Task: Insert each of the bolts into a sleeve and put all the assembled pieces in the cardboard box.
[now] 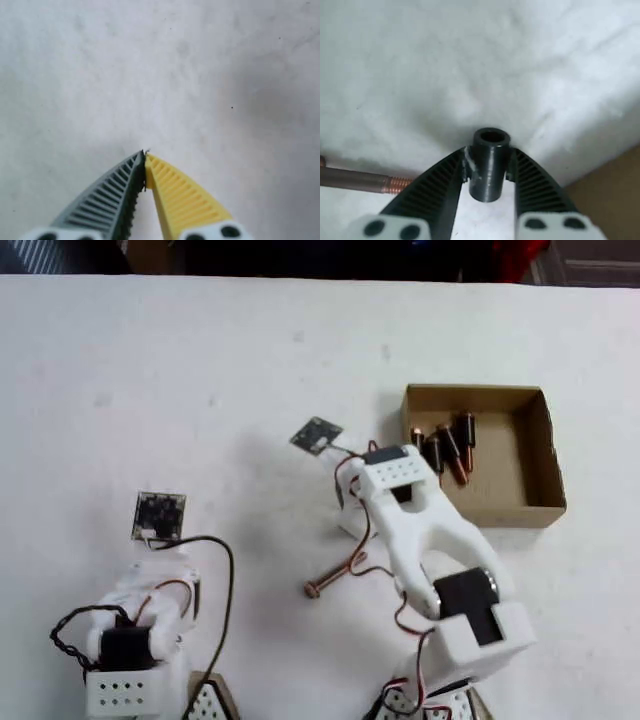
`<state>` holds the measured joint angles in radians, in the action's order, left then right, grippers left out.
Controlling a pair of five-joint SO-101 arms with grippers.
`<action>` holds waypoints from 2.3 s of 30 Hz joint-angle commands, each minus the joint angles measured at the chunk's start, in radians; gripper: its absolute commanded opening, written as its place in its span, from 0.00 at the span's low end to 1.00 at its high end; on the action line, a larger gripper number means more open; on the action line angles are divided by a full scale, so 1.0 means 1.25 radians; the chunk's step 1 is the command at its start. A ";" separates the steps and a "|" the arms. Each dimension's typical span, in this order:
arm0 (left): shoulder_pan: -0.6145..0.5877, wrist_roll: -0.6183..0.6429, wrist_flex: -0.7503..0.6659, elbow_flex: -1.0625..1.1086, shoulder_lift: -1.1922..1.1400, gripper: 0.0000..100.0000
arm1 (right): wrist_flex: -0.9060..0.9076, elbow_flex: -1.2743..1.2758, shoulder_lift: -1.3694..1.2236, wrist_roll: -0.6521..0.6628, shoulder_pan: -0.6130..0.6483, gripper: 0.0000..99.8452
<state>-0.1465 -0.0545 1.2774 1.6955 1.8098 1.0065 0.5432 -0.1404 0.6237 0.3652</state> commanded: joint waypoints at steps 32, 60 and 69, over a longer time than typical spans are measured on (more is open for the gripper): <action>0.006 -0.009 0.006 -0.002 0.008 0.03 | 0.155 -0.036 0.401 -0.092 0.120 0.02; 0.006 -0.009 0.006 -0.002 0.008 0.03 | 0.014 0.517 1.319 -0.155 0.143 0.02; 0.006 -0.009 0.006 -0.002 0.008 0.03 | -0.127 0.648 1.323 -0.169 0.088 0.02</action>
<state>-0.1465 -0.0545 1.2774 1.6955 1.8098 0.9329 1.3119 1.4983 0.4365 0.4987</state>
